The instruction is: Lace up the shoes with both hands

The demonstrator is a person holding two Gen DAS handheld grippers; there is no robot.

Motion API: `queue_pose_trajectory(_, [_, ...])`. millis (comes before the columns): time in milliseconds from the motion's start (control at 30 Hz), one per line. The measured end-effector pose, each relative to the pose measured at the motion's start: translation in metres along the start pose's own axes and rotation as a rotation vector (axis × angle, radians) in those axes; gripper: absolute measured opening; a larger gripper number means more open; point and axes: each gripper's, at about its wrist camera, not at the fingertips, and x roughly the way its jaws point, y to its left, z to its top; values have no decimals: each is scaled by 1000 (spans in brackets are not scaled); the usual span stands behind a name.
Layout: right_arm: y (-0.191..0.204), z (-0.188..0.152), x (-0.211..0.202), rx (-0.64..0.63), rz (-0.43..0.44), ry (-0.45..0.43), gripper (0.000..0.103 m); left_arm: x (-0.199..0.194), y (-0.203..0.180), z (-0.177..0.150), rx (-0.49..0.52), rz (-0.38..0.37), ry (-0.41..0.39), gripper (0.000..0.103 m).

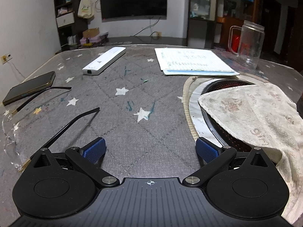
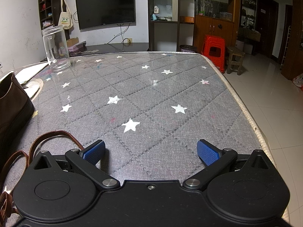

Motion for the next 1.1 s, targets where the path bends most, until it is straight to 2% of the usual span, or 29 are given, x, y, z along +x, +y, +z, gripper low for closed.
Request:
queue_pose_trajectory(167, [-4,-2,1,4,3,0,103,-13,-16,2,25,68,-39,102])
queue_pose_trajectory(267, [0,-1,2,3,2,0,103,-27,-33,1,47,106,-91,102])
queue_pose_trajectory(400, [-3,-1,1,3,2,1,103,-41,-56,0,80,108,-108,102])
queue_pose_trajectory(500, [-1,-1,1,2,2,1,103,-54,-73,-2,71,89,-130,102])
queue_pose_trajectory(633, [-4,-1,1,6,5,1,103,-73,-97,-5,108,-21,-154,102])
queue_pose_trajectory(867, [-3,-2,1,5,4,1,103,-94,-134,-14,213,-60,-170,102])
queue_pose_trajectory(1100, [-11,-2,0,9,7,1,103,-113,-157,-21,229,-83,-159,102])
